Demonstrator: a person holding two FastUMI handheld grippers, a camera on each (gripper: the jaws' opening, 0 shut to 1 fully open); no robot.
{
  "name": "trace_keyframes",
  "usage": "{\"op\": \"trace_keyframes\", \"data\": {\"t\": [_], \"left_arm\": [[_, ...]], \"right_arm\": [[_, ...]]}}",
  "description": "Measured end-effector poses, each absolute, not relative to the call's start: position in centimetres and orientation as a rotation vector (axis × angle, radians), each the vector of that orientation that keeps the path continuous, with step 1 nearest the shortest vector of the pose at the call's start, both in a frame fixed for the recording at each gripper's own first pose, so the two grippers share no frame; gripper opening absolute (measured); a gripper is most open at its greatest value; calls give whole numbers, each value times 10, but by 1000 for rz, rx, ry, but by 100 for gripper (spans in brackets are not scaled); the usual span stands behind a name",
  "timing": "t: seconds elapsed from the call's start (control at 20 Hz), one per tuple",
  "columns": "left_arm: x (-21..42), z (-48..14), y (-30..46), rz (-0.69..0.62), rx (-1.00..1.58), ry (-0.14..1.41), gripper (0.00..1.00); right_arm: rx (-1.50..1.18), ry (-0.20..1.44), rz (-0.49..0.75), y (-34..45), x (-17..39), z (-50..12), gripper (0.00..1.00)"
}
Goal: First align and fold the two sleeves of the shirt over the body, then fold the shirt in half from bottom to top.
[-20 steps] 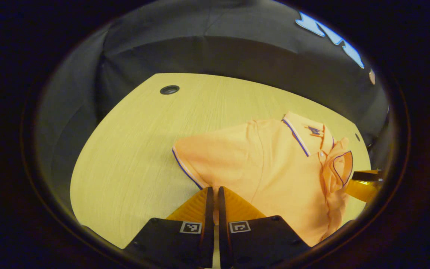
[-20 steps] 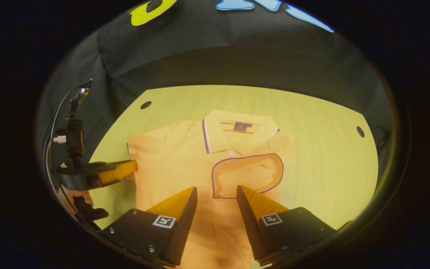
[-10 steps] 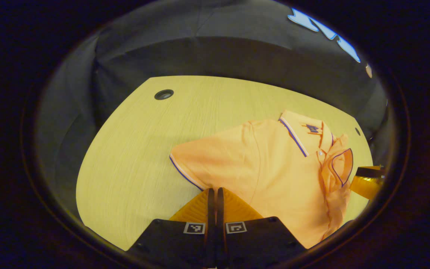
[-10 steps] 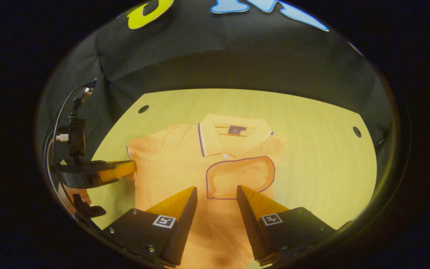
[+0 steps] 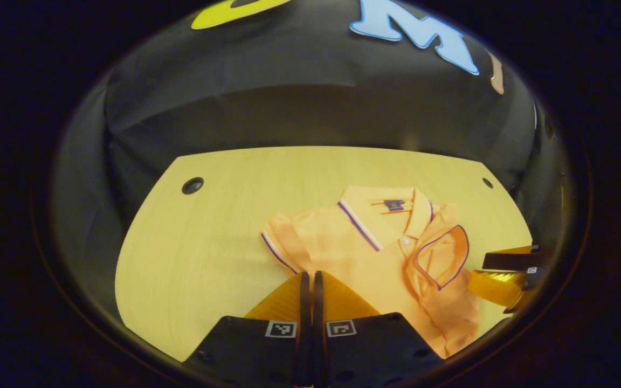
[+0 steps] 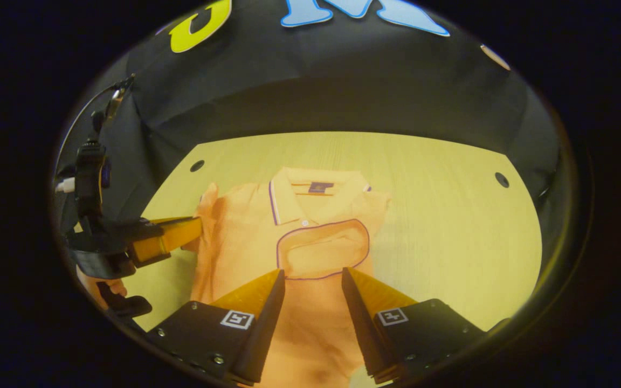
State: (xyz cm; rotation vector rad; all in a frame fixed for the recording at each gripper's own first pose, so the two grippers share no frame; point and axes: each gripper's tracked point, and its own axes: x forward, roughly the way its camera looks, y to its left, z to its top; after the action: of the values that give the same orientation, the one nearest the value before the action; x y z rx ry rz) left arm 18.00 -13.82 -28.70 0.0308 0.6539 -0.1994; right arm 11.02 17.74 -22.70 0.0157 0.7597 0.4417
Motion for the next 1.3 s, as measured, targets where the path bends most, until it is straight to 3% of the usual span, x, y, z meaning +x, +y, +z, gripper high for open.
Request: {"op": "trace_keyframes", "data": {"t": [0.45, 0.9, 1.05, 1.1, 1.15, 1.25, 1.3], "left_arm": [[164, -304, -239, -355, 32, 712, 6], [160, -339, -247, -293, 12, 804, 6], [159, -341, -244, -279, 10, 807, 15], [158, -340, -245, -279, 15, 811, 31], [158, -339, -238, -255, 36, 808, 34], [156, -336, -240, -262, 34, 802, 53], [155, -334, -241, -266, 27, 799, 54]], "right_arm": [[55, 772, 365, 136, 94, -234, 68], [93, 787, 309, 103, 82, -239, 68], [94, 790, 310, 99, 79, -239, 68], [94, 788, 311, 99, 78, -240, 68], [93, 786, 312, 100, 78, -239, 68], [93, 781, 317, 101, 77, -237, 68], [92, 779, 318, 101, 75, -237, 68]]}}
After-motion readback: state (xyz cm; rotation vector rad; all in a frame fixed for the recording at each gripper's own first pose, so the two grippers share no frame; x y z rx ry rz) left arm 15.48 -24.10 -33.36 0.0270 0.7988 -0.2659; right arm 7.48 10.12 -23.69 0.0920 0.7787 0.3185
